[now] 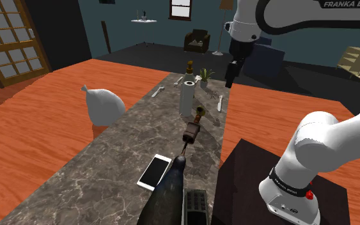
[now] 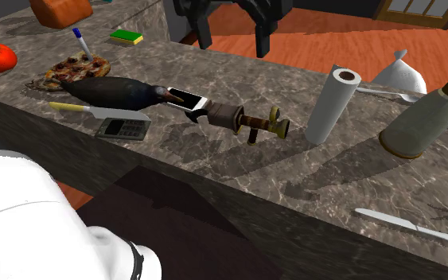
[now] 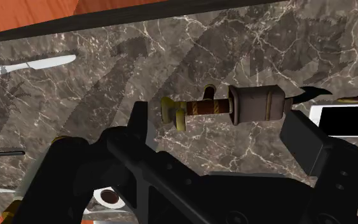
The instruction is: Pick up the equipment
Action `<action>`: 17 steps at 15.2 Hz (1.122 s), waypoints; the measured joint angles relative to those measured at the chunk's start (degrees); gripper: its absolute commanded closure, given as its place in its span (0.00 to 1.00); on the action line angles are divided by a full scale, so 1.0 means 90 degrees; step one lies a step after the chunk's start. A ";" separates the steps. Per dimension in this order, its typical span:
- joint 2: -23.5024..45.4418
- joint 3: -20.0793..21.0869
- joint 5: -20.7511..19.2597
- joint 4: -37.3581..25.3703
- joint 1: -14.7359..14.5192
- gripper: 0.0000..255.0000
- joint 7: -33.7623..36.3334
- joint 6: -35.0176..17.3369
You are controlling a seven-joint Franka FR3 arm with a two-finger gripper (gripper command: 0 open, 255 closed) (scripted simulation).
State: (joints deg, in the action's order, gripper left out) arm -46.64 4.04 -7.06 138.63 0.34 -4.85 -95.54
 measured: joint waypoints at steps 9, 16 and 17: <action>0.0337 0.0907 0.0910 0.0980 0.0588 0.00 0.2892 -0.1246; 0.1590 0.1977 0.1697 0.1300 0.1230 0.00 0.5836 -0.2917; 0.1791 0.2101 0.1760 0.1296 0.1349 0.00 0.6239 -0.3149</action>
State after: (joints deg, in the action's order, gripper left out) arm -30.52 22.94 8.78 150.29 12.49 51.30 -123.88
